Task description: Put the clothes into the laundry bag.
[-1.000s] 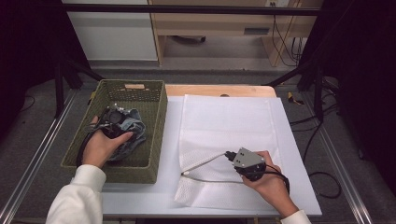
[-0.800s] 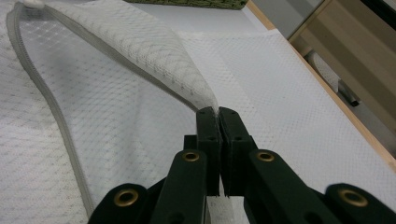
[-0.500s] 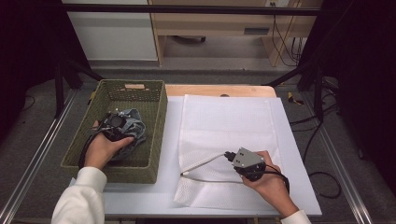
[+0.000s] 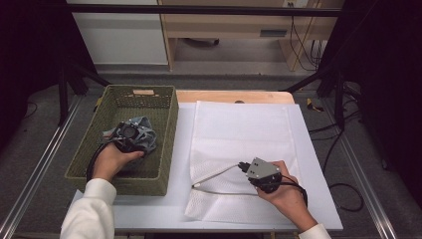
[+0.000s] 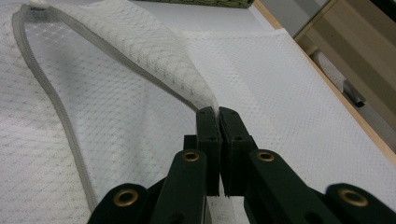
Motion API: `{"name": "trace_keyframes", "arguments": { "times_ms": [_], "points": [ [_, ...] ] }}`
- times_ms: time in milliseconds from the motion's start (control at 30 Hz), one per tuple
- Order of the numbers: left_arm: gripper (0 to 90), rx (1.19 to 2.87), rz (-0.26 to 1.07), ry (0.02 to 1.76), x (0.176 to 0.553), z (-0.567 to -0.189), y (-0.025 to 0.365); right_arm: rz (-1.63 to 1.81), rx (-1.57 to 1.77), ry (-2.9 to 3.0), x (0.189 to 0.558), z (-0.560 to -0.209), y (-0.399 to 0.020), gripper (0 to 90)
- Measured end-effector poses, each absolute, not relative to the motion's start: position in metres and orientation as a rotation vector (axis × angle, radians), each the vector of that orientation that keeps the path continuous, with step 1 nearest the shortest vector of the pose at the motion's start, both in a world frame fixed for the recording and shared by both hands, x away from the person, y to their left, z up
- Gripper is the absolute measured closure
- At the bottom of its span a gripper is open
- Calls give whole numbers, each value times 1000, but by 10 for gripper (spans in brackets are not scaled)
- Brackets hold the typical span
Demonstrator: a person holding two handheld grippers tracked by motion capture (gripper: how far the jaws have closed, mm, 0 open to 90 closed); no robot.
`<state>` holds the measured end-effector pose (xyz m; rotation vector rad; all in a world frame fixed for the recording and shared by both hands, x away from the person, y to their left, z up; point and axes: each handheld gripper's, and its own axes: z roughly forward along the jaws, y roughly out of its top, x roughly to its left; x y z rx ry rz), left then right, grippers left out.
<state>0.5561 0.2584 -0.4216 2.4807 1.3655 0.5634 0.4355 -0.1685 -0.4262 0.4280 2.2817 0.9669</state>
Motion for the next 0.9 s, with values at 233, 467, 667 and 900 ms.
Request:
{"name": "trace_keyframes", "arguments": {
  "times_ms": [233,467,667,900],
  "points": [
    [568,2446,577,1423,553,-410,269,969,434,2281,436,-426,-169,881],
    [622,2373,642,1450,550,-393,272,976,431,2284,436,-425,-169,883],
    [625,2314,664,1436,546,-381,280,988,427,2304,436,-425,-170,886],
    [626,2251,679,1420,539,-370,285,1000,435,2308,435,-424,-171,886]
  ]
}}
